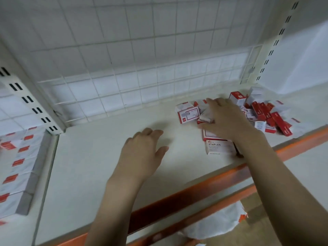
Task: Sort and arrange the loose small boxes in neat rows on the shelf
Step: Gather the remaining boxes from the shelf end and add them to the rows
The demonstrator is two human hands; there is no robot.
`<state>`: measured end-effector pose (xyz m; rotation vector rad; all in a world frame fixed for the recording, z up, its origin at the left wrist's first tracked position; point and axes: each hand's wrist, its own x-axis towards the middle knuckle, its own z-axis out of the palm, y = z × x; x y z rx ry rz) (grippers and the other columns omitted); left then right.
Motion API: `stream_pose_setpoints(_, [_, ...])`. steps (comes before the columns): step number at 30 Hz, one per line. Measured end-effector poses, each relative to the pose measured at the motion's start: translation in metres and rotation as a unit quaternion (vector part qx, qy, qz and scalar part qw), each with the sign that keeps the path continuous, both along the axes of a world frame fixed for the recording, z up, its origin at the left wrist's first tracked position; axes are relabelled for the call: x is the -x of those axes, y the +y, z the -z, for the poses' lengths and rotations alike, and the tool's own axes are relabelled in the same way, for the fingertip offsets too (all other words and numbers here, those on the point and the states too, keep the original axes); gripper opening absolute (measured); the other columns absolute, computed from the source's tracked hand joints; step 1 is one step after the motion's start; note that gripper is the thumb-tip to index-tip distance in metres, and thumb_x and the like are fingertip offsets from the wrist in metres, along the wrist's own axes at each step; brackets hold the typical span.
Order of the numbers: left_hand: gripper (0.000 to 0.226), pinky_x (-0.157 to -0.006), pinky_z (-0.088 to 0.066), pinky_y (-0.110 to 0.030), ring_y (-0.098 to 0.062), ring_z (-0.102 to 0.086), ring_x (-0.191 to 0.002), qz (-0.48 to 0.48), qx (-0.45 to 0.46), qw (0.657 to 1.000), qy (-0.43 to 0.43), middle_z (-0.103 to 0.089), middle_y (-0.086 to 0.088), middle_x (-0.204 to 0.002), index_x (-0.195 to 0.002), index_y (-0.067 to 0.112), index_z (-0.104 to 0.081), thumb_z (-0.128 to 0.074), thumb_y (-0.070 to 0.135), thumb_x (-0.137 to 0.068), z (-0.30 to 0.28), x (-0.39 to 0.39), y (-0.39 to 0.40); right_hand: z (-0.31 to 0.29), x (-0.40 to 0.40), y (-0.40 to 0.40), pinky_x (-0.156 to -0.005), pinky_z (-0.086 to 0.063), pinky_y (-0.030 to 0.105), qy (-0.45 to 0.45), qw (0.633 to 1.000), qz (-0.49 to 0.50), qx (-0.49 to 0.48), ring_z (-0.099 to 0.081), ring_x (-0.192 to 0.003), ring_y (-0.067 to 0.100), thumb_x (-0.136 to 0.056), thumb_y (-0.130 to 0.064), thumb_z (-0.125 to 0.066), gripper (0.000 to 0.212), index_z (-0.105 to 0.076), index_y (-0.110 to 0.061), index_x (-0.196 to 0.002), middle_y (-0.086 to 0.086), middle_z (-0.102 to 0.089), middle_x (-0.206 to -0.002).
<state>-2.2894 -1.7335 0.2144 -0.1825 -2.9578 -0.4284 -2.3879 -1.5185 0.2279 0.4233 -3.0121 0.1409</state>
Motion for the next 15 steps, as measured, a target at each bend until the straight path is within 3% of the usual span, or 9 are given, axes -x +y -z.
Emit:
stream_pose_setpoints(4, [0.049,-0.095,-0.041,-0.032,-0.018,-0.050,-0.115,-0.022,-0.002,1.000,0.004,-0.048,0.004,-0.131,-0.138,0.026,-0.038,-0.045,0.042,-0.093,0.004,-0.006,0.007,0.000,0.021,0.002,-0.096,-0.035,0.043,-0.010,0.999,-0.014,-0.038,-0.040,-0.122,0.032,-0.077,-0.064,-0.055,0.081,-0.035,-0.009,-0.133,0.014,-0.047,-0.130])
stream_pose_setpoints(15, [0.054,-0.094,-0.040,-0.034,-0.023,-0.046,-0.118,-0.022,0.029,0.999,0.015,-0.043,0.000,-0.134,-0.141,0.023,-0.032,-0.049,0.038,-0.092,0.001,0.023,0.038,0.004,0.030,0.009,-0.093,-0.037,0.039,-0.035,0.998,-0.017,-0.042,-0.045,-0.116,0.033,-0.082,-0.057,-0.056,0.072,-0.034,-0.012,-0.135,0.016,-0.049,-0.125])
